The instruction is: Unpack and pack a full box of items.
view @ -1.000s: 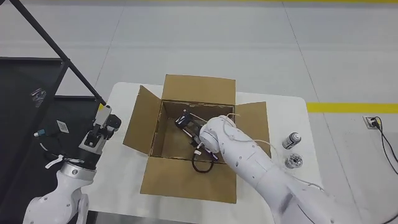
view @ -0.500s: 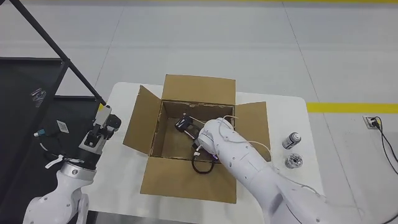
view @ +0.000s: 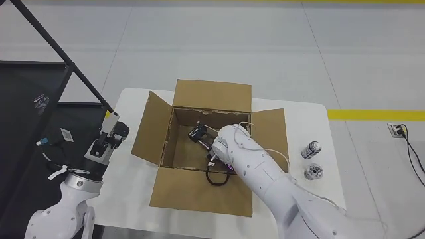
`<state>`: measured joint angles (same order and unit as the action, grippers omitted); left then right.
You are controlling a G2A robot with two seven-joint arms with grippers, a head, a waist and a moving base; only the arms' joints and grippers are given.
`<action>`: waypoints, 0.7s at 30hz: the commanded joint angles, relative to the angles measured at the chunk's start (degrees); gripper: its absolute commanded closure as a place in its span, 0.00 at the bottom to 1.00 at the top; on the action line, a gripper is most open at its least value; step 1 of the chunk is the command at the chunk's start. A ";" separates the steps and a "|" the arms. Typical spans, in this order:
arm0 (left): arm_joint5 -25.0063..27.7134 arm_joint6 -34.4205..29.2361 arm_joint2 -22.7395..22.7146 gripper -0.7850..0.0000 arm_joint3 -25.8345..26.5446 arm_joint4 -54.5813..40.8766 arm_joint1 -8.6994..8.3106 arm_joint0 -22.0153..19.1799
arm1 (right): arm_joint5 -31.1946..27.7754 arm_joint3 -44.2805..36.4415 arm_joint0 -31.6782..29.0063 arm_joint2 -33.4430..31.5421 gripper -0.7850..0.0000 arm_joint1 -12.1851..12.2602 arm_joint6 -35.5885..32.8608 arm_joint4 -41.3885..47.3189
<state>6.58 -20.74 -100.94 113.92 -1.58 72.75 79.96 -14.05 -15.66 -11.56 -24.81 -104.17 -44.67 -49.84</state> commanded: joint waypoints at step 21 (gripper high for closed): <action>0.00 0.00 0.00 0.00 0.00 0.00 0.00 0.00 | -14.66 1.27 4.52 -5.59 1.00 0.60 0.72 6.65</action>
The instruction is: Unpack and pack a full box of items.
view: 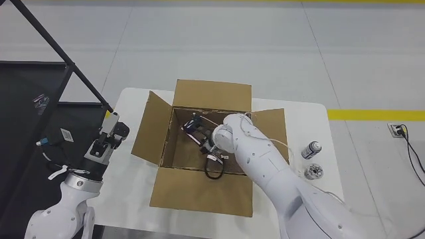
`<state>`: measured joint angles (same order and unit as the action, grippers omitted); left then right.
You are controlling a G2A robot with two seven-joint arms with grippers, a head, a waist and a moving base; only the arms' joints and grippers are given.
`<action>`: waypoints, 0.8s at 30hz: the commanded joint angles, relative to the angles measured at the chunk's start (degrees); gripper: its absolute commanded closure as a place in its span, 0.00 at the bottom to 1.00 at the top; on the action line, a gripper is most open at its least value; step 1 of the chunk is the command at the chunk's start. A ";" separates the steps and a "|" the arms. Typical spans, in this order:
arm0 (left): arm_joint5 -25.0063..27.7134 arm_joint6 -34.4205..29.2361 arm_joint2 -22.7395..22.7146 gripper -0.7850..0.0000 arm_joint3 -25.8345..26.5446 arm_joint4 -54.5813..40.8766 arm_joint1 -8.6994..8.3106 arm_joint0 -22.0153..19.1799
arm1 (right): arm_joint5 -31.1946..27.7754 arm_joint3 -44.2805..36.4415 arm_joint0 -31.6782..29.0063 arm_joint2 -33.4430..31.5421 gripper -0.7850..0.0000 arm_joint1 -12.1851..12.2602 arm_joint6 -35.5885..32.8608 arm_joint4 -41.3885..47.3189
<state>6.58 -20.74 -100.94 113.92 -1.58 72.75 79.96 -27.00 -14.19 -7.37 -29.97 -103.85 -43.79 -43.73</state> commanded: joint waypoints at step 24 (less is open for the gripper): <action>0.00 0.00 0.00 0.00 0.00 0.00 0.00 0.00 | -3.23 -48.83 -14.79 -23.60 1.00 18.89 -12.06 0.05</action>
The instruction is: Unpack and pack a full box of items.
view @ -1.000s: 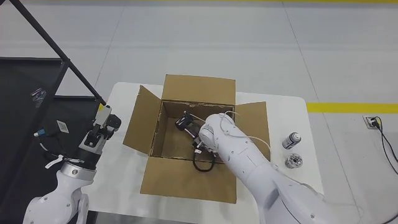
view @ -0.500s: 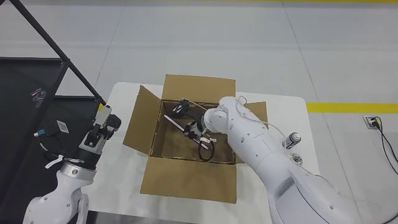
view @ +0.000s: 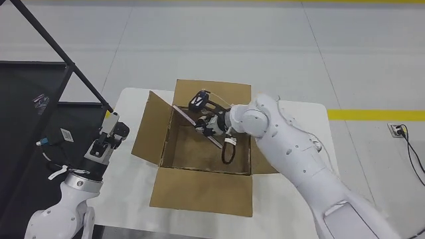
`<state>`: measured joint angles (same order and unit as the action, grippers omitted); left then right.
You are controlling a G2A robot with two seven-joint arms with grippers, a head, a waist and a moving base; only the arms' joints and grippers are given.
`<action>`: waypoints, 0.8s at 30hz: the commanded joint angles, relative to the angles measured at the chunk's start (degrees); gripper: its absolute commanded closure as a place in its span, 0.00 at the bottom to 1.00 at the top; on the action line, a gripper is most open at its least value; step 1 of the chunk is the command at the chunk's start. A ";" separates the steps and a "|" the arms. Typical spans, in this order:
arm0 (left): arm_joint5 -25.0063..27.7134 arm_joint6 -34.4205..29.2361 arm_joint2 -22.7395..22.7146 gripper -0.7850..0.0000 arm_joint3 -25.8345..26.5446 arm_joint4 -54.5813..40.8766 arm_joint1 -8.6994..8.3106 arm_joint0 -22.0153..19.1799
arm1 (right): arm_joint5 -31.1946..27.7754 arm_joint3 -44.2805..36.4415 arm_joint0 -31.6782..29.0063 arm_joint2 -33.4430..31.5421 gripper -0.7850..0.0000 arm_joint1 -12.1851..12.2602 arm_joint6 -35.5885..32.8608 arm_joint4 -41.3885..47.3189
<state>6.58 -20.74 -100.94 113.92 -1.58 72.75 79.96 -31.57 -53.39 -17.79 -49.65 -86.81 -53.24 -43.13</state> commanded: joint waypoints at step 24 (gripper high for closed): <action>0.00 0.00 0.00 0.00 0.00 0.00 0.00 0.00 | 7.38 -53.63 -31.07 -24.70 1.00 8.75 -7.84 -3.31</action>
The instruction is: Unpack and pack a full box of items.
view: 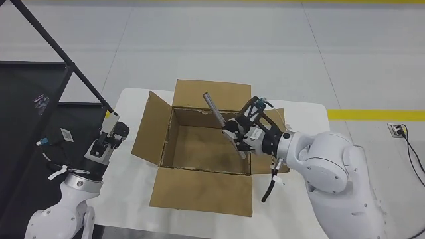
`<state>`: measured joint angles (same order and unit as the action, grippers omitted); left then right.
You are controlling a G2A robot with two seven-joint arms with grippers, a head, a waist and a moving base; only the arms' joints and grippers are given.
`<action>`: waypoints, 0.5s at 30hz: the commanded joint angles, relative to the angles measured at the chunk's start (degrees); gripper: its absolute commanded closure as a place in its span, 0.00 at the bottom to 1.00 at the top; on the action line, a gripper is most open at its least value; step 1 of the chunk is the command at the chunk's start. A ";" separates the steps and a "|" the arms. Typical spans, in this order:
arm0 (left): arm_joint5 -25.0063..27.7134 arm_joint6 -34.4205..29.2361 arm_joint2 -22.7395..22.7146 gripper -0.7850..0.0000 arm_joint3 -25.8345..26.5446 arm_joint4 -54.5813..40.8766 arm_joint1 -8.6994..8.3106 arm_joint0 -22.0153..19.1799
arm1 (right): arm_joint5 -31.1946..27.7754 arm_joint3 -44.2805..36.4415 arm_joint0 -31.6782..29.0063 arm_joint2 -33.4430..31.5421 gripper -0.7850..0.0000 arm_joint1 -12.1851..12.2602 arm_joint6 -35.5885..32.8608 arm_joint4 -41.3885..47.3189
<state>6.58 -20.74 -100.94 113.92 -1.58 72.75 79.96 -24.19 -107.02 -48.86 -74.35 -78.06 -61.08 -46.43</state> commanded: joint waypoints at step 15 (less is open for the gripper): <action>0.00 0.00 0.00 0.00 0.00 0.00 0.00 0.00 | 12.99 -2.06 -8.69 -18.68 1.00 2.54 3.19 -2.87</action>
<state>6.58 -20.74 -100.94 113.92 -1.58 72.75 79.96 -11.98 -108.85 -56.22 -89.86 -75.84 -57.21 -50.71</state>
